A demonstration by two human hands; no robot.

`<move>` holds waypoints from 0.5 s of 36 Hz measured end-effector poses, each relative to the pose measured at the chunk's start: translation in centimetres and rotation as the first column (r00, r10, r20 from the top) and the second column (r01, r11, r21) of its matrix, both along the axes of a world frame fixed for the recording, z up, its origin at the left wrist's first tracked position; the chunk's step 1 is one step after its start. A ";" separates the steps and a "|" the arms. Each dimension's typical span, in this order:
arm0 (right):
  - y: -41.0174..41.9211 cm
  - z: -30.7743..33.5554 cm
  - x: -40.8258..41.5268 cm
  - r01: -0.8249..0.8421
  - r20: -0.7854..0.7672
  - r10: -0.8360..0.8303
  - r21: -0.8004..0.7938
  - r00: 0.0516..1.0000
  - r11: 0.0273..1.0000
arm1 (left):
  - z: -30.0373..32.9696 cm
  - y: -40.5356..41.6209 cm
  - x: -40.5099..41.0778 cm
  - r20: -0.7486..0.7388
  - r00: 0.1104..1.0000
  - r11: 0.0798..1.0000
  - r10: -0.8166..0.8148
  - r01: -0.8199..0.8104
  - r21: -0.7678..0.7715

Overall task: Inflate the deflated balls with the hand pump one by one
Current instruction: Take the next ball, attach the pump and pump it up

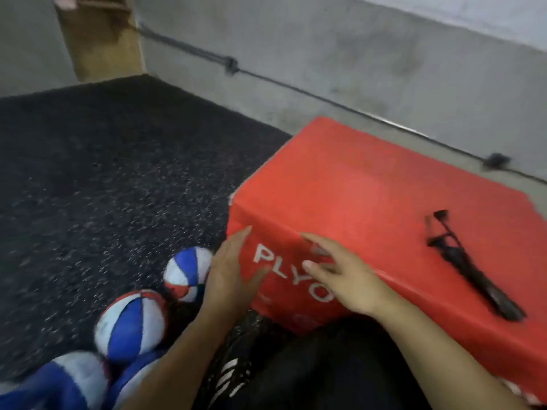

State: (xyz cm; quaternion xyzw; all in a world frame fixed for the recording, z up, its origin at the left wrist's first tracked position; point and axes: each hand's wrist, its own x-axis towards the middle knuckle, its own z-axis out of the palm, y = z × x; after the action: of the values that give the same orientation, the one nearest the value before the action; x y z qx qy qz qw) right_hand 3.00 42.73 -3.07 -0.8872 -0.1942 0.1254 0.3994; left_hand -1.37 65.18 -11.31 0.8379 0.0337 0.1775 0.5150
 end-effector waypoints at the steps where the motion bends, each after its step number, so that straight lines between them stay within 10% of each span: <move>1: -1.9 1.2 -0.3 0.032 0.033 -0.032 0.002 0.999 0.999 | 1.1 -1.2 0.8 0.040 0.999 0.999 -0.036 0.036 0.005; 18: -32.8 10.5 -15.5 0.600 0.268 -0.614 0.141 0.743 0.787 | 16.1 -34.5 0.3 0.328 0.644 0.721 -0.691 0.645 0.253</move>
State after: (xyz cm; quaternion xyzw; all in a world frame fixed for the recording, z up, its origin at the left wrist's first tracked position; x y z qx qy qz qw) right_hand -12.51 9.91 7.45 -0.9010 0.0440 -0.1515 0.4042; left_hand -1.04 30.64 4.82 0.7635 -0.3938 0.1436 0.4912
